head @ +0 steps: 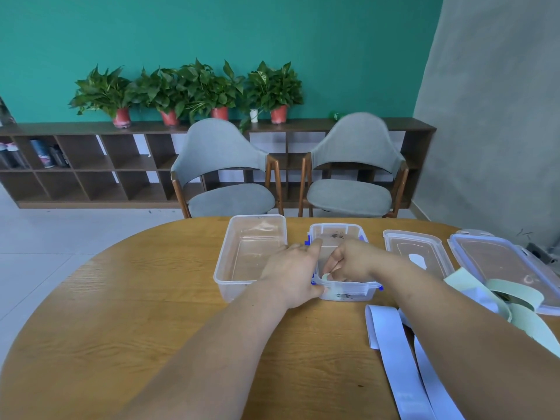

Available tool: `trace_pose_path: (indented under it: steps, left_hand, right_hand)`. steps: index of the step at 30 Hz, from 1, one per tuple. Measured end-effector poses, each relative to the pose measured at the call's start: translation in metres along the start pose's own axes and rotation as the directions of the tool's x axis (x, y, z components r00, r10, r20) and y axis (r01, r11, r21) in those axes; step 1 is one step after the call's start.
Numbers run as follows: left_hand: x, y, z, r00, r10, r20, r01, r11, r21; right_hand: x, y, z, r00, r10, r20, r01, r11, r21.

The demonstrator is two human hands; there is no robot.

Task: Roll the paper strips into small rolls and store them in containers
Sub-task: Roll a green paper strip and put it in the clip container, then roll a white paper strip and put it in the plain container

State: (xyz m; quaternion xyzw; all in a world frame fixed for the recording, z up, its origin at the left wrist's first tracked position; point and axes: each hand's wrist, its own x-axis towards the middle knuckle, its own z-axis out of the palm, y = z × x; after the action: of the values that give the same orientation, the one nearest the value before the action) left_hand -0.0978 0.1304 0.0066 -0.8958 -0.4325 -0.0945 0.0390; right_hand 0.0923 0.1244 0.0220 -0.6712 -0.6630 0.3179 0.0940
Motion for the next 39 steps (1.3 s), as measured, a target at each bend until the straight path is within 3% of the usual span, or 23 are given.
trace_pose_path:
  steps: [4, 10, 15, 21, 39]
  left_hand:
    - [0.000, 0.000, -0.002, 1.000, -0.014, 0.025, 0.014, 1.000, -0.021]
    - [-0.001, 0.002, -0.005, 0.999, -0.025, 0.029, 0.026, 1.000, -0.013]
    - [0.000, 0.003, -0.003, 0.998, -0.044, 0.035, 0.045, 0.999, -0.020]
    - [0.000, 0.003, -0.001, 0.997, -0.063, 0.038, 0.064, 0.997, -0.034]
    - [0.003, 0.005, -0.008, 0.991, -0.027, 0.128, 0.039, 0.995, -0.091]
  right_hand:
    - [-0.001, 0.000, 0.007, 0.998, -0.031, -0.046, 0.034, 0.998, 0.056]
    - [0.002, 0.000, 0.003, 1.000, 0.011, 0.023, -0.013, 0.998, 0.055]
    - [0.006, 0.002, 0.006, 0.999, 0.049, -0.010, -0.048, 0.995, 0.086]
    - [0.013, 0.001, 0.009, 0.992, 0.124, -0.020, -0.125, 0.990, -0.058]
    - [0.002, -0.011, 0.012, 0.990, 0.133, -0.045, -0.136, 0.987, -0.081]
